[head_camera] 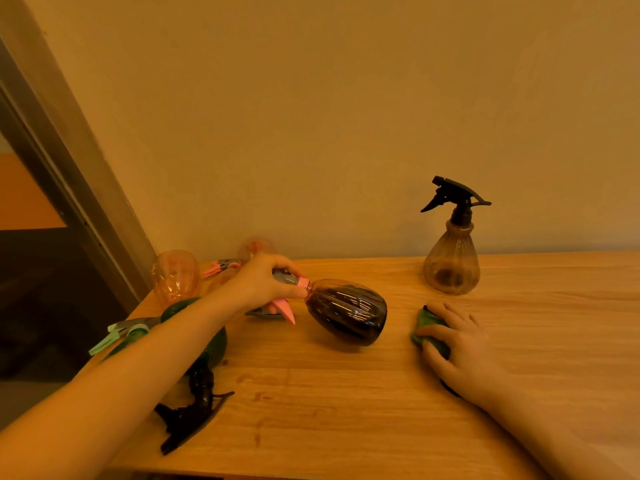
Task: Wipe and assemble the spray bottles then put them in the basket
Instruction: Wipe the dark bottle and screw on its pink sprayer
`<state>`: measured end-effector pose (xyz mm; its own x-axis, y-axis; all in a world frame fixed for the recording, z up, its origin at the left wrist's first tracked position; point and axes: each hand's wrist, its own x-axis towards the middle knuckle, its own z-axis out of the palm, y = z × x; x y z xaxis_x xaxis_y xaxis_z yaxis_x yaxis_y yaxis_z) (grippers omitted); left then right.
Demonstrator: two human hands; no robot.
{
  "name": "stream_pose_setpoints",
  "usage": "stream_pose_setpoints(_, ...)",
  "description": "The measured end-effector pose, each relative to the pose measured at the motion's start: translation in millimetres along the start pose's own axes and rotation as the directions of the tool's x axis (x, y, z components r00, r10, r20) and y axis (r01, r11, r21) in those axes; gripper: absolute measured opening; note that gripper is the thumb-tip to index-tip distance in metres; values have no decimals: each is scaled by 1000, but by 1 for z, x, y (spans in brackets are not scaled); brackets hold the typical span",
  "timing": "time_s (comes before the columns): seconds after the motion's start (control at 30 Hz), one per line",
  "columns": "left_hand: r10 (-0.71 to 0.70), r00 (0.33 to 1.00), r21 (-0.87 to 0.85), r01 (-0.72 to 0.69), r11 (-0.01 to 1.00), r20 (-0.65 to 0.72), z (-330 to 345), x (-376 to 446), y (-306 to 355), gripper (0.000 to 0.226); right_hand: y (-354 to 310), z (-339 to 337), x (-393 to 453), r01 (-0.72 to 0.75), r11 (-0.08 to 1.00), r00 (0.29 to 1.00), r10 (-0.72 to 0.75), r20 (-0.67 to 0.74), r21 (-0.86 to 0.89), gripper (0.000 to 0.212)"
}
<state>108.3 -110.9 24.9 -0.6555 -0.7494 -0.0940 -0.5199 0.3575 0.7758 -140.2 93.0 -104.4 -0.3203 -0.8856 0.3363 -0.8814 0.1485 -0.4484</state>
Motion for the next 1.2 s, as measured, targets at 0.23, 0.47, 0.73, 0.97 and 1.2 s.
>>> stream_pose_setpoints(0.23, -11, 1000, -73, 9, 997, -25, 2, -12, -6, 25, 3, 1, -2, 51, 987, 999, -50, -10, 151, 31)
stream_pose_setpoints(0.47, 20, 999, -78, -23, 997, -40, 12, -9, -10, 24, -42, -29, 12, 111, 885, 953, 34, -301, 452, 39)
stream_pose_setpoints(0.73, 109, 994, -46, -110, 993, -20, 21, -7, -6, 24, -115, -20, 53, 224, 940, 954, -157, -255, 259, 35)
stream_pose_setpoints(0.97, 176, 983, 5, -176, 984, -45, 23, -11, -7, 30, -119, -1, 64, 237, 967, 969, -228, -99, 95, 44)
stream_pose_setpoints(1.2, 187, 982, 2, -187, 982, -31, 21, -12, -11, 30, -91, -2, 54, 215, 960, 976, -203, -79, 178, 39)
